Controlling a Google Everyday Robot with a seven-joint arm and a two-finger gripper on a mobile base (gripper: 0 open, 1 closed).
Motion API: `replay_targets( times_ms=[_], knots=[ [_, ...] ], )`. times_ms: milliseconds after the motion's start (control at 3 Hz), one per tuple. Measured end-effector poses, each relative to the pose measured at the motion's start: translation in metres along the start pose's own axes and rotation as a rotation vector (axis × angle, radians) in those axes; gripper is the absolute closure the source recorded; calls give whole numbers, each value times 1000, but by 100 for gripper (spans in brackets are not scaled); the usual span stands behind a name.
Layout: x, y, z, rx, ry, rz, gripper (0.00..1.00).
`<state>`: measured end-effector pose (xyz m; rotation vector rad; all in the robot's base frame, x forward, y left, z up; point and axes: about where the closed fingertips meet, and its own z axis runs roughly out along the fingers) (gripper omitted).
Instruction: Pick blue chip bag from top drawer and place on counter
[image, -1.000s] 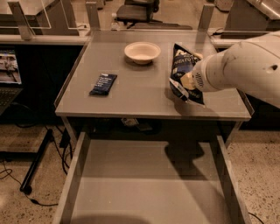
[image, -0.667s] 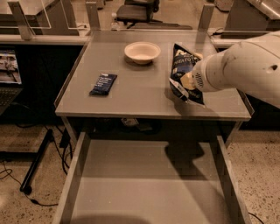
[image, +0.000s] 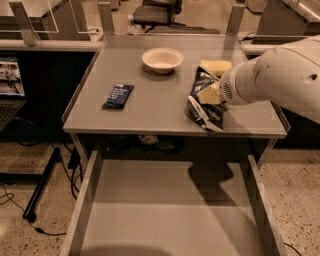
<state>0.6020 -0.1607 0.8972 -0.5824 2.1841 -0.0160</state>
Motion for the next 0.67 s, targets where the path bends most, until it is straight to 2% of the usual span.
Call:
replay_targets(
  times_ms=[333, 667],
  knots=[
    [0, 0, 0, 0, 0, 0, 0],
    [0, 0, 0, 0, 0, 0, 0]
  ],
)
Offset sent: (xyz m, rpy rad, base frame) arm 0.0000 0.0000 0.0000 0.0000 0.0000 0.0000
